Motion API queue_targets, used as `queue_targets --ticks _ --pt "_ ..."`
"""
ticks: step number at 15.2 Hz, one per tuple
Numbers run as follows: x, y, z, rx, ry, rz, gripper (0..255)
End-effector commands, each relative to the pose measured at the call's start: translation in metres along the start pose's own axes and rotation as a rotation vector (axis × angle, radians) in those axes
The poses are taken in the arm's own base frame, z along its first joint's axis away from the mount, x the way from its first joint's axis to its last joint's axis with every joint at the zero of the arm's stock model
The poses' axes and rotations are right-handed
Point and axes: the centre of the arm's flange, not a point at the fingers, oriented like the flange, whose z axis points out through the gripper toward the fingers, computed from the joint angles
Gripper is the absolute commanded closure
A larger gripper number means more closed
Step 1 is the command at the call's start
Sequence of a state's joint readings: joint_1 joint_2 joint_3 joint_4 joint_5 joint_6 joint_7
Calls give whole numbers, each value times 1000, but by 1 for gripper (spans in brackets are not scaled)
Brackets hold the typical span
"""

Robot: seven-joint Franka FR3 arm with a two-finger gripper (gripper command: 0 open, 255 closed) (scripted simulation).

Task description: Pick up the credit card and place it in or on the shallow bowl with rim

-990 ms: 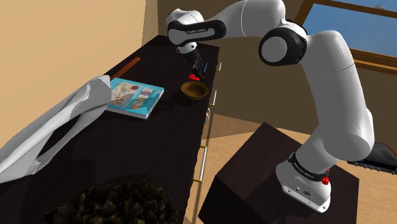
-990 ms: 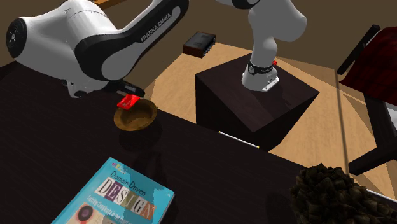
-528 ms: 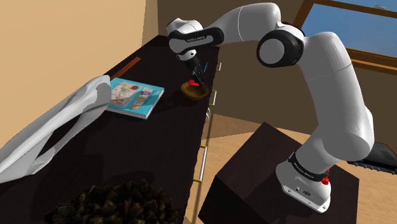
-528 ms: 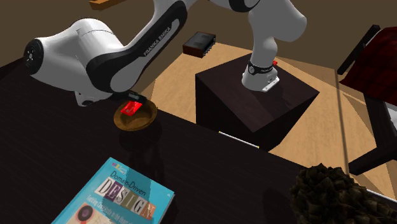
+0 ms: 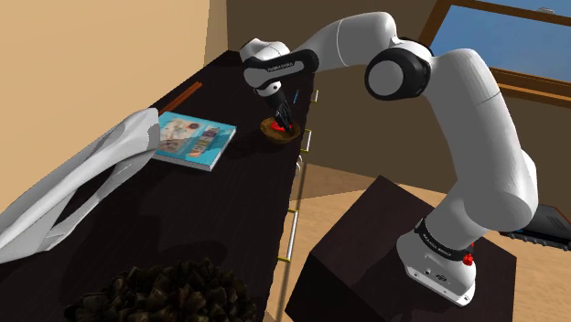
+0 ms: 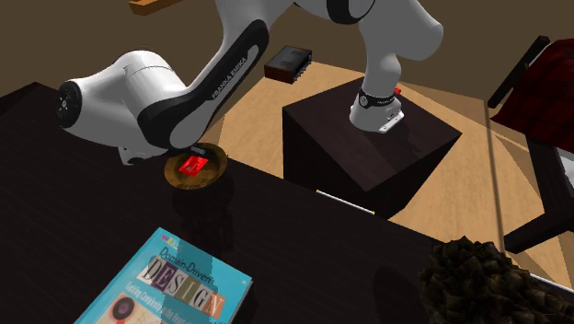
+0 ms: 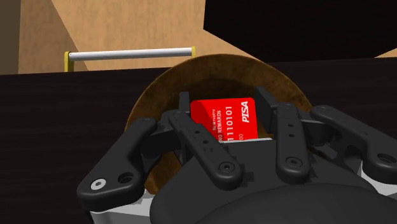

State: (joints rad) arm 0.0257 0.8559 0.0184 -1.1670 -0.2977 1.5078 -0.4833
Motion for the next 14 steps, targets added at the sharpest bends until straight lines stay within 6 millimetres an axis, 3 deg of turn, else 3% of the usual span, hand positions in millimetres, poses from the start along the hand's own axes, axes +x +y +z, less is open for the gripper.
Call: queue_targets --ticks 1,6,7,12,14 --pt "1 0 1 0 0 0 255" --pt "1 0 1 0 0 0 255" --pt "1 0 1 0 0 0 0" --pt "1 0 1 0 0 0 0" --pt "1 0 -25 0 0 0 0"
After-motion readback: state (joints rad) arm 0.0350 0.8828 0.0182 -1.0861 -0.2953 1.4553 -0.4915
